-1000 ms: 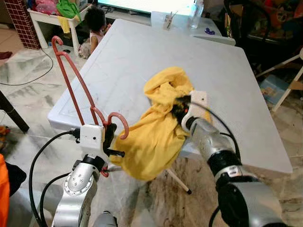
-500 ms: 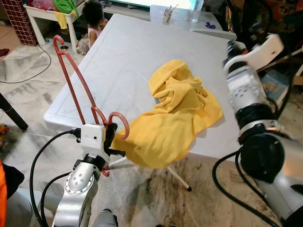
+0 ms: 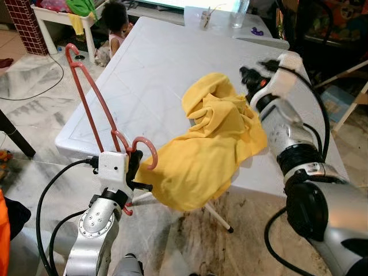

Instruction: Hang hanger

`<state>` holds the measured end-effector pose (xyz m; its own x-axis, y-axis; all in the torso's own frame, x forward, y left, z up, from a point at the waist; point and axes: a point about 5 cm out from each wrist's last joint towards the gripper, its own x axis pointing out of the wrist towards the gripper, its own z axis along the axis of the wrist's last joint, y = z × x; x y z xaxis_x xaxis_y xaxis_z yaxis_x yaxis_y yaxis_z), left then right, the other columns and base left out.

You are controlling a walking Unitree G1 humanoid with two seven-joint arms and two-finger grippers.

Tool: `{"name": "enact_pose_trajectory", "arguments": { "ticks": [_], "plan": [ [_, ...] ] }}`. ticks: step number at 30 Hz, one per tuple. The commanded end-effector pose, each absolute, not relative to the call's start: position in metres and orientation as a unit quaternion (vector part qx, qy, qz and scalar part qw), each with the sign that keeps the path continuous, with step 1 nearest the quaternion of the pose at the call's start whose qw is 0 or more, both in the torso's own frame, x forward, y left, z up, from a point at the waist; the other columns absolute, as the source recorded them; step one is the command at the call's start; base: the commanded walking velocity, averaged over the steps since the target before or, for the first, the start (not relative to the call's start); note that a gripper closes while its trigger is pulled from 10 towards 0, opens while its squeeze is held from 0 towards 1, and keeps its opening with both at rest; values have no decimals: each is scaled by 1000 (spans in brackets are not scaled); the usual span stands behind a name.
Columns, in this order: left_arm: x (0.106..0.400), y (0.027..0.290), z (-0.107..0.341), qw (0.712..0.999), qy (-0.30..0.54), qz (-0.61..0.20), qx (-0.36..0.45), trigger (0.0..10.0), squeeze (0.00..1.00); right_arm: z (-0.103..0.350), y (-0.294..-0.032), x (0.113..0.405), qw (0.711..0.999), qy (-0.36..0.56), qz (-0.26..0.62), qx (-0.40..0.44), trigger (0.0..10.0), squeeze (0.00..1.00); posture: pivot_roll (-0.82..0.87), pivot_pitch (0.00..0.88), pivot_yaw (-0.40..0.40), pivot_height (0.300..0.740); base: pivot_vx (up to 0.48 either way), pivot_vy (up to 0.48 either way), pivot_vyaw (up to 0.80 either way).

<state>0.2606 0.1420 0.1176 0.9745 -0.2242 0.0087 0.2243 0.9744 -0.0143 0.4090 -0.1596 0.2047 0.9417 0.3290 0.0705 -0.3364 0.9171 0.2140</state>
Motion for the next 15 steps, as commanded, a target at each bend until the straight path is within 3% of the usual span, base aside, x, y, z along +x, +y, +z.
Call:
{"name": "enact_pose_trajectory", "arguments": {
  "ticks": [1, 7, 15],
  "plan": [
    [261, 137, 119, 992, -6, -127, -8, 10000, 0, 188, -169, 403, 979, 19, 190, 74, 10000, 1000, 231, 148, -123, 740, 0, 0, 0],
    [261, 136, 118, 991, -5, -132, -8, 10000, 0, 153, -182, 383, 967, 77, 239, 46, 10000, 1000, 219, 149, -117, 740, 0, 0, 0],
    [263, 135, 118, 991, -4, -136, -8, 10000, 0, 153, -190, 370, 958, 75, 275, 44, 10000, 1000, 209, 149, -112, 740, 0, 0, 0]
  ]
}}
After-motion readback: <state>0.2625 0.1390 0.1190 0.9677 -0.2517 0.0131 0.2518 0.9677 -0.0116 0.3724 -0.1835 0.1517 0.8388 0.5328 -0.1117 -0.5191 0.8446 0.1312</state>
